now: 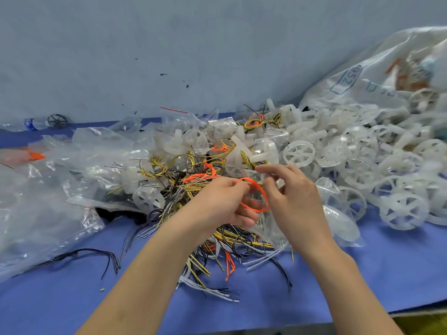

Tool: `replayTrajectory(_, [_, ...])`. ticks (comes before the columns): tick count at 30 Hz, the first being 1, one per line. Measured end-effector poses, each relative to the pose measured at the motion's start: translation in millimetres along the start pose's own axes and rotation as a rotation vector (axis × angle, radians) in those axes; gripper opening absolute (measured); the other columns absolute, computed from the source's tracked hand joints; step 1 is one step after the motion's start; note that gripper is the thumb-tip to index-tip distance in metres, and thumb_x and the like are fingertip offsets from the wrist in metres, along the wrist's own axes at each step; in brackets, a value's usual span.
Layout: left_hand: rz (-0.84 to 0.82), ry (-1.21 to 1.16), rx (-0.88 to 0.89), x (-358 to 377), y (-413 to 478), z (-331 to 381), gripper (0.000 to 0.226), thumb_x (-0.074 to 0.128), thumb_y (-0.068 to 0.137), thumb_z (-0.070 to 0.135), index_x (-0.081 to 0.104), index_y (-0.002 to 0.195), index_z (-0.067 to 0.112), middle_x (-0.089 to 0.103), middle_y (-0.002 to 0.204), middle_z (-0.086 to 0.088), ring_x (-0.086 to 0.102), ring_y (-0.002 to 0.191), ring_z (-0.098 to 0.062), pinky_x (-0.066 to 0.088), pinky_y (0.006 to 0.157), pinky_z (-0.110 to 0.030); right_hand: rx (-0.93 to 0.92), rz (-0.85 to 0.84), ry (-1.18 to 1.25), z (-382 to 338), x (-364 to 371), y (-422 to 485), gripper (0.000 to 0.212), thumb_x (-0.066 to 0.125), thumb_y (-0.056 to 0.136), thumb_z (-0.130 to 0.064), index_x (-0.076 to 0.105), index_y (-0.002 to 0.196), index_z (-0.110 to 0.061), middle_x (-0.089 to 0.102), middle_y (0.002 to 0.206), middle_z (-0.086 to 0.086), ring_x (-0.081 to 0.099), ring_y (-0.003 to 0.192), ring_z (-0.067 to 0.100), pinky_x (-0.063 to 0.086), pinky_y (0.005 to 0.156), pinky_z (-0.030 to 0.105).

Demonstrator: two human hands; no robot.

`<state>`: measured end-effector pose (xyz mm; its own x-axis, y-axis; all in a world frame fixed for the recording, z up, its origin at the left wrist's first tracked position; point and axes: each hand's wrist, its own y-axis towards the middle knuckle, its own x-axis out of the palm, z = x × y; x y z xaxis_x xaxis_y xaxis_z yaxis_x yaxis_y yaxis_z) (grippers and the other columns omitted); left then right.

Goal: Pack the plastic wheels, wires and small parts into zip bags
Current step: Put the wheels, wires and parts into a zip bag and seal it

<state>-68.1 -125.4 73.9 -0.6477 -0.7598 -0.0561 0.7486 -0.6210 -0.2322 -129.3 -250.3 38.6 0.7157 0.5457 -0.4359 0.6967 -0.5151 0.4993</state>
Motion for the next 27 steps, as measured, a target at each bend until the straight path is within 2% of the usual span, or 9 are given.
replayTrajectory(4, [-0.113, -0.092, -0.014, 15, 9, -2, 0.027, 0.039, 0.102, 0.006, 0.063, 0.110, -0.004, 0.067, 0.083, -0.015, 0.067, 0.066, -0.018, 0.059, 0.065, -0.028, -0.035, -0.001, -0.036, -3, -4, -4, 0.024, 0.056, 0.094, -0.021, 0.072, 0.107, -0.034, 0.059, 0.098, -0.010, 0.059, 0.077, 0.016, 0.049, 0.074, 0.039])
replayTrajectory(7, [-0.165, -0.075, -0.005, 26, 12, -4, 0.029, 0.036, 0.096, -0.006, 0.064, 0.103, -0.002, 0.059, 0.093, -0.017, 0.059, 0.080, -0.022, 0.056, 0.061, -0.025, -0.070, 0.001, -0.071, -4, -7, -7, 0.025, 0.055, 0.094, -0.022, 0.071, 0.109, -0.035, 0.058, 0.098, -0.010, 0.057, 0.075, 0.016, 0.049, 0.071, 0.041])
replayTrajectory(9, [-0.172, 0.103, 0.067, 31, 13, -6, 0.027, 0.039, 0.095, -0.004, 0.064, 0.089, 0.005, 0.061, 0.081, -0.011, 0.058, 0.075, -0.017, 0.052, 0.055, -0.018, -0.088, -0.008, -0.065, -5, -9, -8, 0.025, 0.055, 0.094, -0.023, 0.070, 0.109, -0.035, 0.058, 0.099, -0.010, 0.059, 0.077, 0.018, 0.050, 0.071, 0.042])
replayTrajectory(11, [-0.103, 0.407, 0.161, 28, 15, -4, 0.028, 0.041, 0.093, -0.006, 0.060, 0.077, 0.008, 0.063, 0.061, -0.003, 0.060, 0.052, -0.004, 0.046, 0.047, -0.013, -0.108, -0.015, -0.060, -5, -10, -9, 0.025, 0.055, 0.094, -0.023, 0.070, 0.110, -0.035, 0.059, 0.100, -0.009, 0.059, 0.076, 0.019, 0.050, 0.070, 0.042])
replayTrajectory(15, [-0.075, 0.674, 0.306, 6, 18, 4, 0.028, 0.039, 0.095, 0.005, 0.064, 0.092, 0.017, 0.070, 0.079, -0.005, 0.069, 0.058, -0.016, 0.058, 0.056, -0.030, -0.107, -0.013, -0.040, -3, -15, -10, 0.025, 0.051, 0.097, -0.035, 0.068, 0.115, -0.035, 0.059, 0.102, -0.011, 0.061, 0.071, 0.014, 0.051, 0.070, 0.042])
replayTrajectory(20, [0.149, 0.891, 0.393, -34, 25, -2, 0.037, 0.042, 0.097, 0.013, 0.070, 0.102, 0.037, 0.060, 0.064, 0.018, 0.046, 0.044, -0.001, 0.035, 0.044, -0.018, -0.132, -0.041, -0.076, -4, -19, -36, 0.034, 0.036, 0.100, -0.052, 0.056, 0.122, -0.037, 0.055, 0.108, -0.018, 0.059, 0.079, 0.004, 0.051, 0.069, 0.034])
replayTrajectory(22, [0.173, 0.946, 0.375, -38, 26, -10, 0.039, 0.040, 0.099, 0.013, 0.068, 0.109, 0.038, 0.058, 0.090, 0.017, 0.053, 0.065, -0.001, 0.036, 0.056, -0.016, -0.208, -0.078, -0.115, -5, -18, -52, 0.033, 0.039, 0.099, -0.052, 0.054, 0.121, -0.032, 0.053, 0.103, -0.015, 0.056, 0.084, 0.004, 0.049, 0.072, 0.030])
replayTrajectory(24, [0.178, 0.990, 0.395, -37, 28, -17, 0.040, 0.040, 0.098, 0.008, 0.067, 0.115, 0.032, 0.050, 0.121, 0.004, 0.054, 0.102, -0.012, 0.043, 0.084, -0.023, -0.316, -0.111, -0.223, -5, -16, -67, 0.037, 0.045, 0.096, -0.053, 0.053, 0.120, -0.027, 0.054, 0.103, -0.009, 0.057, 0.089, 0.011, 0.049, 0.076, 0.033])
replayTrajectory(27, [0.119, 1.014, 0.465, -36, 29, -21, 0.042, 0.040, 0.096, 0.000, 0.068, 0.114, 0.025, 0.049, 0.136, 0.003, 0.044, 0.125, -0.015, 0.034, 0.107, -0.030, -0.437, -0.173, -0.423, 1, -8, -82, 0.054, 0.054, 0.085, -0.064, 0.051, 0.123, -0.025, 0.056, 0.109, -0.006, 0.057, 0.096, 0.015, 0.044, 0.083, 0.030])
